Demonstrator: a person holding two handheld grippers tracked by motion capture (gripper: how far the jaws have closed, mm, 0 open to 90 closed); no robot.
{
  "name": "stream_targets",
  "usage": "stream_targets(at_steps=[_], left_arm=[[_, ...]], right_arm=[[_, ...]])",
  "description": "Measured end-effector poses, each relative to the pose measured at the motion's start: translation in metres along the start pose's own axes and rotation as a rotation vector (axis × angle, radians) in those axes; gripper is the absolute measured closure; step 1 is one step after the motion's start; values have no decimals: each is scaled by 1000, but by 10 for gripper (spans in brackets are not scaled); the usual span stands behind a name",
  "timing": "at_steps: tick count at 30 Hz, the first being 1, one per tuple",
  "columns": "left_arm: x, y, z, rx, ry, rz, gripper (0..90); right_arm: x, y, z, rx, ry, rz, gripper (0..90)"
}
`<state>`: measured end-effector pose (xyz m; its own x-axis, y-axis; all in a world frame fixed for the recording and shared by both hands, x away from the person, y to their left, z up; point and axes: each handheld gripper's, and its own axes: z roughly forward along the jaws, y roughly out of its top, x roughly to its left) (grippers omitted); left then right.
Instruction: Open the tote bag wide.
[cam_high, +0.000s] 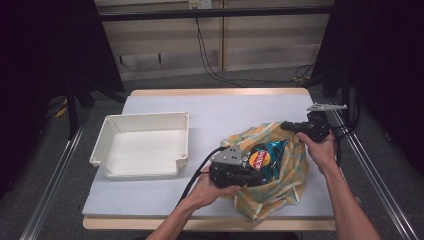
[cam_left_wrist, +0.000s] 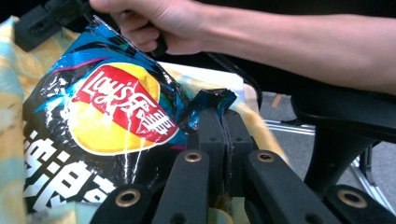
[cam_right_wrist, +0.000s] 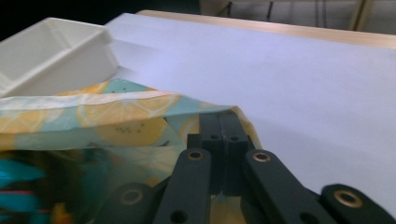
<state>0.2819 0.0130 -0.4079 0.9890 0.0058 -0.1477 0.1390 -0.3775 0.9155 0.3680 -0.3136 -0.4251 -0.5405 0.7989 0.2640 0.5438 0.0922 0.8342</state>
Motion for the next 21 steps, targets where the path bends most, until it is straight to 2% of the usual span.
stream_targets(at_steps=[3,6,9,11,12,15,18,20,21], left_arm=[[0,2,-8,-23,0,0,892],[2,5,-12,-39,4,-7,893],[7,11,-12,-49,19,-11,893],[9,15,-12,-53,32,-16,893],[11,18,-11,-73,31,-28,894],[17,25,-13,-84,36,-27,894],[19,30,-14,-100,47,-39,894],[22,33,-14,-110,51,-45,894],[22,34,-14,-118,51,-49,894]], right_arm=[[-12,-6,5,5,-39,32,900],[-16,-11,8,2,-34,59,900],[-6,-11,10,23,-9,23,900],[-1,-10,9,17,11,0,884],[0,-9,8,16,14,0,855],[6,-8,5,20,35,-2,780],[13,-8,-1,22,50,-22,697],[20,-6,-4,19,49,-55,631],[24,-5,-7,15,45,-64,626]])
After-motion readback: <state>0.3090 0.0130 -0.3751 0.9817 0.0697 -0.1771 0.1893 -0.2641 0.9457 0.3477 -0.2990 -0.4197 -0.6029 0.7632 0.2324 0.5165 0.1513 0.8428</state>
